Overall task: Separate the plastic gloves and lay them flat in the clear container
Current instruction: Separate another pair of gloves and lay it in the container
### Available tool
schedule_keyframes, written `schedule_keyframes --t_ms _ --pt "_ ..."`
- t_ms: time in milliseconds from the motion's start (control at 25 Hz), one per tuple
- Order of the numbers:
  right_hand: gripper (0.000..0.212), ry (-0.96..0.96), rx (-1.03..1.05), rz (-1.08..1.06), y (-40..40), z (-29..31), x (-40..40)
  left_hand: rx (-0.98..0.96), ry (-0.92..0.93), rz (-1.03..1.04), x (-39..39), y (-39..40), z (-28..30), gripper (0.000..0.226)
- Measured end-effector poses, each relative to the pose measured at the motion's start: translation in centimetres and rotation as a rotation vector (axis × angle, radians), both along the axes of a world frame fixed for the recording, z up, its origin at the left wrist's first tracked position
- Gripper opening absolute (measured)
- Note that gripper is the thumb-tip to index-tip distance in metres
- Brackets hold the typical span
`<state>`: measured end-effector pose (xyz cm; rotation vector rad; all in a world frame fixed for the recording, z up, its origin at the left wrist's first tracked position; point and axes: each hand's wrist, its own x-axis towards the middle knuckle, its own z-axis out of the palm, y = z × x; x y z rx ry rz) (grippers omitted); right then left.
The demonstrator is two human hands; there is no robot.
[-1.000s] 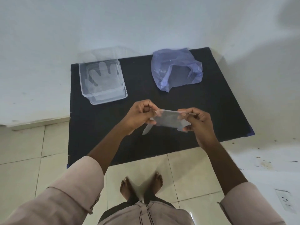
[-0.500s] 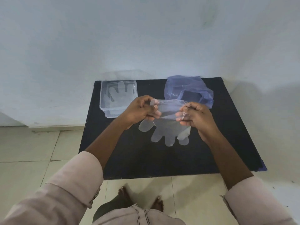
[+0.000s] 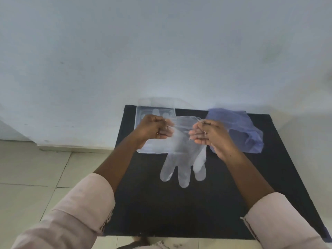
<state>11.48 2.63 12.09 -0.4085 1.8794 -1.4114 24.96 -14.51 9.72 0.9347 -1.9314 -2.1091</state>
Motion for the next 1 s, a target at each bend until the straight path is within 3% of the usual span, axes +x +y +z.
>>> schedule_keyframes --t_ms 440,600,720,840,920,1000 --pt "0.024 0.051 0.051 -0.029 -20.4 -0.4 -7.3 -0.074 -0.097 0.264 -7.0 -16.3 0.7 0.024" --pt "0.024 0.127 -0.073 0.009 -24.2 0.0 -9.7 -0.132 0.01 0.4 -9.2 -18.7 1.3 0.018" --pt "0.023 0.338 -0.261 0.009 -25.5 0.3 -10.3 -0.283 0.174 0.464 -9.4 -19.6 2.4 0.022" --pt "0.025 0.384 -0.48 0.011 -24.1 -1.0 -9.3 -0.466 0.302 0.447 -8.4 -18.7 1.3 0.022" --pt "0.027 0.414 -0.467 0.052 -21.8 -4.2 -8.1 -0.563 0.286 0.388 -6.8 -17.1 -1.5 0.024" --pt "0.028 0.496 -0.322 0.154 -19.4 -8.5 -7.3 -0.697 0.183 0.282 -5.1 -15.8 -5.5 0.025"
